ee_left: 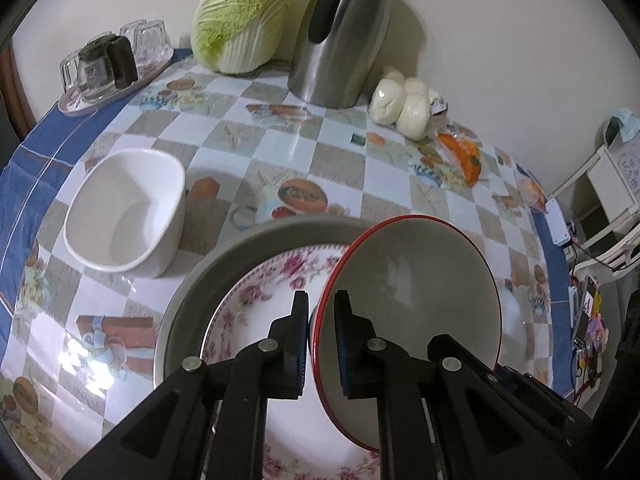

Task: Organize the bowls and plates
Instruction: 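Lift the red-rimmed bowl with both grippers and carry it over the steel tray, then lower the red-rimmed bowl with both grippers onto the floral plate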

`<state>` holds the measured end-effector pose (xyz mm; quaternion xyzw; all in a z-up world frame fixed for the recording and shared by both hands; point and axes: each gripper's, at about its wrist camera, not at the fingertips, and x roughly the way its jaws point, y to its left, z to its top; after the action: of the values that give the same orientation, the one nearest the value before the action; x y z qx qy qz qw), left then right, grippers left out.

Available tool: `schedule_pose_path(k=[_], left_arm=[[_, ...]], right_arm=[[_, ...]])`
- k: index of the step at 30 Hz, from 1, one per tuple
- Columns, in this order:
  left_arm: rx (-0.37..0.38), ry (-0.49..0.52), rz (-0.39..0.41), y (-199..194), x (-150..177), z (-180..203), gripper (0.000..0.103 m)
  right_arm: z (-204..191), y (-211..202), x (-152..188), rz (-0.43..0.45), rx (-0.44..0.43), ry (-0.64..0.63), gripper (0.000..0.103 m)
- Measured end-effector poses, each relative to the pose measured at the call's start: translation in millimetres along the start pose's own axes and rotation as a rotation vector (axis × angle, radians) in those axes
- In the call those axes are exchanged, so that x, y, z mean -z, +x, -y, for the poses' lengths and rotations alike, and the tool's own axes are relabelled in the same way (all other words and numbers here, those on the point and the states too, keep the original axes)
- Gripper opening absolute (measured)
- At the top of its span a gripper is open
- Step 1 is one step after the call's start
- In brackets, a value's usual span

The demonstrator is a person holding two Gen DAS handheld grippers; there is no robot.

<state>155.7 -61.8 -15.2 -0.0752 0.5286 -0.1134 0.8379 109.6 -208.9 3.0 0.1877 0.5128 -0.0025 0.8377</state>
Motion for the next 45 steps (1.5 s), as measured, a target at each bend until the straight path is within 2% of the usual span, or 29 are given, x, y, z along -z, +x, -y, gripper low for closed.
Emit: schedule_pose_path(k=[7, 15, 25, 31, 34, 45], left_arm=[[-0.043, 0.002, 0.001, -6, 8, -8, 0.012], [-0.036, -0.019, -0.010, -13, 17, -19, 0.012], [-0.031, -0.005, -0.034, -9, 23, -16, 0.014], [-0.061, -0.012, -0.059, 0, 25, -19, 0.015], [-0.060, -0.022, -0.068, 4, 25, -22, 0.016], [-0.052, -0.058, -0.071, 4, 24, -30, 0.018]], right_arm=[[-5, 7, 18, -0.029, -0.006, 0.012, 0.018], [-19, 1, 23, -0.019, -0.017, -0.021, 0.019], [-16, -2, 23, -0.014, -0.020, -0.014, 0.020], [-13, 7, 27, -0.042, -0.029, -0.005, 0.020], [-14, 13, 28, -0.051, -0.034, -0.007, 0.023], [-23, 14, 29, -0.049, -0.029, -0.032, 0.024]])
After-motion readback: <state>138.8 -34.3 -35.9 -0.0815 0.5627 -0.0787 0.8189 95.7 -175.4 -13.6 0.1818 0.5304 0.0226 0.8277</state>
